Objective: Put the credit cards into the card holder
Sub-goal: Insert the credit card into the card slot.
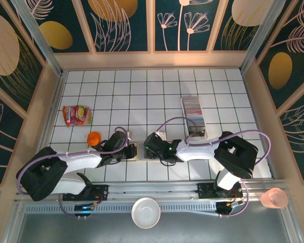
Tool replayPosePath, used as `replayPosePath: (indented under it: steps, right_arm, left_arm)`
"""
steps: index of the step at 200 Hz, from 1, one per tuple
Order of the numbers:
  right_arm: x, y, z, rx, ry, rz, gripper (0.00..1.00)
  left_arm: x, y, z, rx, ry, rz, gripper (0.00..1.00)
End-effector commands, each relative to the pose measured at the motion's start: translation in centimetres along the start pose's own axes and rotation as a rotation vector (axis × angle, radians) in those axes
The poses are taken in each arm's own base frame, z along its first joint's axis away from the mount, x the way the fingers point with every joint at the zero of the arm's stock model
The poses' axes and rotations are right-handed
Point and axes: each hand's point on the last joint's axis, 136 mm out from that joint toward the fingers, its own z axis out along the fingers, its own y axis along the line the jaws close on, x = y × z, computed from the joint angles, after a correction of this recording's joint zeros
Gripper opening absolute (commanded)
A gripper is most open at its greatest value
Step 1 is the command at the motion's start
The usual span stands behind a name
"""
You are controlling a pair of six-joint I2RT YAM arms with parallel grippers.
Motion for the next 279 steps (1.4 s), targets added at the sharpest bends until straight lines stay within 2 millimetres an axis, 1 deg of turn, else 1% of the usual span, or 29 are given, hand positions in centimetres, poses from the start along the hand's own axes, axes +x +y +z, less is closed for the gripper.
replayPosePath:
  steps: [1, 36, 63, 73, 104, 116, 128, 145, 167, 188, 211, 225, 252, 279]
  right_arm:
    - [0.5, 1.9, 0.5, -0.052, 0.009, -0.002, 0.34]
    - [-0.8, 3.9, -0.5, -0.110, -0.036, -0.040, 0.34]
    - [-1.1, 5.2, -1.2, -0.180, -0.050, -0.043, 0.34]
    - [-1.3, 4.8, -1.4, -0.160, -0.059, -0.040, 0.34]
    - [-1.7, 2.1, -2.3, -0.058, -0.098, -0.029, 0.37]
    - [-1.8, 1.4, -2.6, -0.040, -0.107, -0.018, 0.38]
    - [-1.7, 0.8, -2.5, -0.025, -0.104, -0.005, 0.38]
    - [-1.7, 0.8, -1.9, -0.026, -0.091, -0.004, 0.38]
    - [-1.8, 1.7, -1.2, -0.034, -0.077, -0.012, 0.39]
    - [-1.8, 2.1, -0.5, -0.029, -0.064, -0.022, 0.40]
    - [-1.7, 1.2, 0.1, 0.005, -0.050, -0.021, 0.40]
    - [-1.4, 1.1, 0.2, 0.004, -0.045, -0.020, 0.40]
    - [-1.4, 1.9, 0.4, -0.034, -0.039, -0.018, 0.40]
    - [-1.2, 2.5, 1.2, -0.041, -0.021, -0.024, 0.39]
  left_arm:
    - [0.6, 0.5, -0.1, -0.009, 0.007, 0.009, 0.00]
    - [0.7, 0.8, -0.3, -0.017, 0.002, 0.006, 0.00]
    - [0.4, 0.9, -0.6, -0.027, -0.016, 0.004, 0.00]
    - [0.3, 0.9, -0.7, -0.026, -0.023, 0.003, 0.00]
    - [-0.2, 0.8, -1.1, -0.032, -0.046, 0.006, 0.00]
    - [-0.3, 0.8, -1.2, -0.037, -0.051, 0.006, 0.00]
    - [-0.4, 0.9, -1.3, -0.044, -0.057, 0.006, 0.00]
    - [-0.7, 0.9, -1.4, -0.054, -0.067, 0.006, 0.00]
    - [-0.8, 0.9, -1.5, -0.057, -0.070, 0.003, 0.00]
    - [-0.9, 1.0, -1.5, -0.059, -0.077, 0.000, 0.02]
    - [-0.9, 1.0, -1.4, -0.059, -0.075, 0.001, 0.02]
    - [-0.8, 0.9, -1.3, -0.055, -0.074, 0.000, 0.02]
    - [-0.7, 0.7, -1.2, -0.040, -0.064, 0.006, 0.00]
    - [-0.5, 0.6, -1.1, -0.029, -0.056, 0.004, 0.00]
